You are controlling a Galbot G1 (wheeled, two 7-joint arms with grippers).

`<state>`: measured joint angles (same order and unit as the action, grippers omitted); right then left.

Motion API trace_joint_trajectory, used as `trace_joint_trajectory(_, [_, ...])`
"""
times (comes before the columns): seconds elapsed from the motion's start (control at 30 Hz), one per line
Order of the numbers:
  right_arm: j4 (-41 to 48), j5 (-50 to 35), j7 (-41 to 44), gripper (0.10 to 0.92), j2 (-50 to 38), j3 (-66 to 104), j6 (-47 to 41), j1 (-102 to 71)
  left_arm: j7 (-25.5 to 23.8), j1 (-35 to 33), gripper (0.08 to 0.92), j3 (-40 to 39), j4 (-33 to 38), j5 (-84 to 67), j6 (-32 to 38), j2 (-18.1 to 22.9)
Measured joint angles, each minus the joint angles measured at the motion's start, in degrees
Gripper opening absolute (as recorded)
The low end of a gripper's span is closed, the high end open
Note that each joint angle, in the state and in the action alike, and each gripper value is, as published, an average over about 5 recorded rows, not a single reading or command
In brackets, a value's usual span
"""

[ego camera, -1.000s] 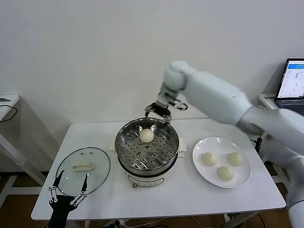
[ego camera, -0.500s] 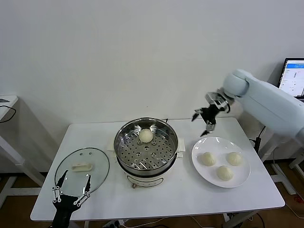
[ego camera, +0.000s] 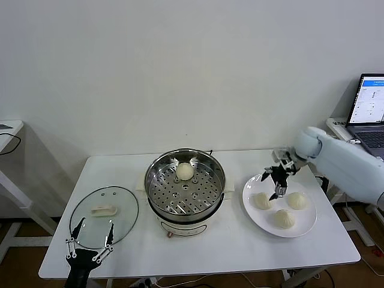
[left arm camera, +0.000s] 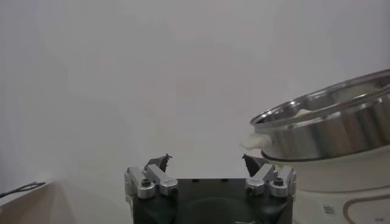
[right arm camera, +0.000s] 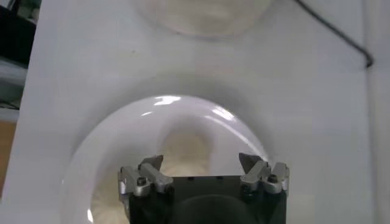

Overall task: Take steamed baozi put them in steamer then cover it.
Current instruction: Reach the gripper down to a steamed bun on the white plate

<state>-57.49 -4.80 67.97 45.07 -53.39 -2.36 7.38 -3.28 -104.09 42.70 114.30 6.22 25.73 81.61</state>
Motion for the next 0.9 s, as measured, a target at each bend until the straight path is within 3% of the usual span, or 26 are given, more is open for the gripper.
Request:
trace_joint_trajectory(0.47, [3.0,2.4,-3.8,0.82,2.5,1.3,0.0,-4.1,0.1,-0.1,0.823,0.6,0.0,0.1,0.3,0.1])
trace_joint_trajectory(0.73, [3.0,3.4,-4.6,0.696,3.0,1.3,-0.1,-4.4,0.1,-0.1,0.823,0.5,-0.1,0.1,0.4,0.2])
trace_joint_trajectory(0.9, [2.0,4.3,-4.2,0.674,2.8,1.5,0.2,-3.4,0.1,0.1,0.823,0.4,-0.1,0.1,0.4,0.1])
